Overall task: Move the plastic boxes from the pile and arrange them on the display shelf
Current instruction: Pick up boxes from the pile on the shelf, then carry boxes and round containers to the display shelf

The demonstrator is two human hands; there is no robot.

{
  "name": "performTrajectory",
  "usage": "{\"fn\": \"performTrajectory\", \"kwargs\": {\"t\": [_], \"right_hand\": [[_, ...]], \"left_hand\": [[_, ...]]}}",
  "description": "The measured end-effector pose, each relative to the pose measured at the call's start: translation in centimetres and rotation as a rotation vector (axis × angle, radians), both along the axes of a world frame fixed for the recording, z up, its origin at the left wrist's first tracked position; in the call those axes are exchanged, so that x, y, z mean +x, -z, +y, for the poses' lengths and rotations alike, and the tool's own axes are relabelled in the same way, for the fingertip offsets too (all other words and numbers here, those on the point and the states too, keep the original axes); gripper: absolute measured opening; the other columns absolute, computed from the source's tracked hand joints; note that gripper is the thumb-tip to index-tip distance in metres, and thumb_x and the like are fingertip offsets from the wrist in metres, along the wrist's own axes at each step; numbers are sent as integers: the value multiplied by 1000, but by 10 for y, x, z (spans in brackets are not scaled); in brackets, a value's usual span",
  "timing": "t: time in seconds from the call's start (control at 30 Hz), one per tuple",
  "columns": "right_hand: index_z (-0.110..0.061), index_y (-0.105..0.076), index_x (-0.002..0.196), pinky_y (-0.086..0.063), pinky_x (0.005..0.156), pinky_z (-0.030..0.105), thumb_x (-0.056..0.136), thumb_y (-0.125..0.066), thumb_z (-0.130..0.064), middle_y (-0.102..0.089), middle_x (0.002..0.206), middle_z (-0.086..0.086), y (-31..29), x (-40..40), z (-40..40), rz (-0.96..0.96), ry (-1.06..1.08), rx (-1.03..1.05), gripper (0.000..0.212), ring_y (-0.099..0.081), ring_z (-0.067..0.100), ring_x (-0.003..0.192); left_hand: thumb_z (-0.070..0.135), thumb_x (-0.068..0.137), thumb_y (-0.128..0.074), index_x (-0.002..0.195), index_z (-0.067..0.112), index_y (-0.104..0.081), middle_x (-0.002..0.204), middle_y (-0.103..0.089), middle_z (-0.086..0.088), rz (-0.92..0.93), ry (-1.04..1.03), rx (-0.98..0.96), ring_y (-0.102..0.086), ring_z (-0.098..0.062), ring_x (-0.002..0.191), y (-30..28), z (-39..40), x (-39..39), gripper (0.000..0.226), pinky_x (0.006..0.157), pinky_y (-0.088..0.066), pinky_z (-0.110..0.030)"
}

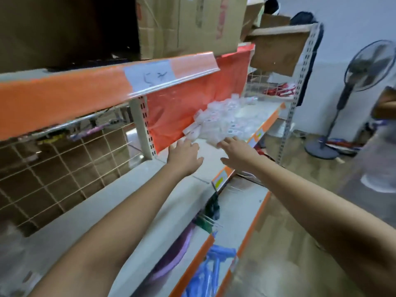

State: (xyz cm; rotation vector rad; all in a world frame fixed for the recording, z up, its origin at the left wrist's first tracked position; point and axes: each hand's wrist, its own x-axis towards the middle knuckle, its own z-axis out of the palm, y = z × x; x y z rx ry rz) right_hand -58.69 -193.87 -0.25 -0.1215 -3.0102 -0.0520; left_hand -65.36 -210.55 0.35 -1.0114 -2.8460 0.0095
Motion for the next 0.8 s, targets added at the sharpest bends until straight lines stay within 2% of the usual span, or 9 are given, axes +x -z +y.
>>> {"fn": "performTrajectory", "kwargs": {"t": [0.2,0.4,0.57,0.8], "right_hand": [[-16,-39,140,-37,98,38,91,-52,-26,-41,139,10,6,2,96,25,143,-23,52,-38,29,128],[-15,-40,138,-39,99,43,92,-51,-27,-41,138,12,24,-20,189,1,235,-54,49,-37,32,126],[-16,-39,139,-40,100,42,92,-50,-30,-43,137,12,32,-66,278,-31,287,-70,50,-38,32,125],[-16,-36,142,-37,103,41,94,-50,-28,-39,140,10,9,-157,390,-26,273,-123,51,-34,29,128]], "left_hand": [[46,94,-44,129,17,-47,131,-49,-9,19,119,1,-40,-30,124,10,114,-20,46,100,-33,-41],[45,94,-44,131,17,-47,134,-45,-9,14,208,-18,-38,-29,127,23,216,-54,47,99,-35,-42],[47,94,-43,131,17,-46,134,-45,-9,26,239,-82,-38,-30,126,26,306,-110,47,99,-34,-43],[48,95,-41,135,16,-43,136,-44,-11,26,202,-99,-37,-30,127,8,414,-200,50,100,-33,-43]]}}
